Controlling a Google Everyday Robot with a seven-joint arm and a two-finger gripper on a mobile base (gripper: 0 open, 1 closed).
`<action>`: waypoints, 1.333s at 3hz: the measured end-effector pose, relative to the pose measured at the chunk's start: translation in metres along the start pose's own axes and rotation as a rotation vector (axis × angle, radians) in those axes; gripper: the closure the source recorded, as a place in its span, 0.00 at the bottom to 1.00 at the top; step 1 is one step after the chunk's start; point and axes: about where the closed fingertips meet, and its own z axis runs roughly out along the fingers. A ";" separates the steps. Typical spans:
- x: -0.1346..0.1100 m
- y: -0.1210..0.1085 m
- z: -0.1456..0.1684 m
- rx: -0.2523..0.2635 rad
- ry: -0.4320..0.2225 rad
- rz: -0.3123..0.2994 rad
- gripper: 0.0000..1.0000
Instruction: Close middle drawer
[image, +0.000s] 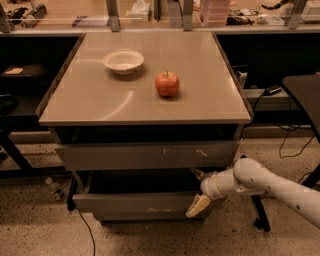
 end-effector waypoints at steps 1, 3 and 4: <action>-0.036 -0.012 -0.015 0.001 -0.019 -0.059 0.28; -0.023 0.000 -0.015 0.003 -0.009 -0.023 0.73; -0.005 0.031 -0.032 0.023 0.002 0.077 0.96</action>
Offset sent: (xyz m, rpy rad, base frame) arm -0.0338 -0.0044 0.1461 -0.0213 -0.0952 0.1579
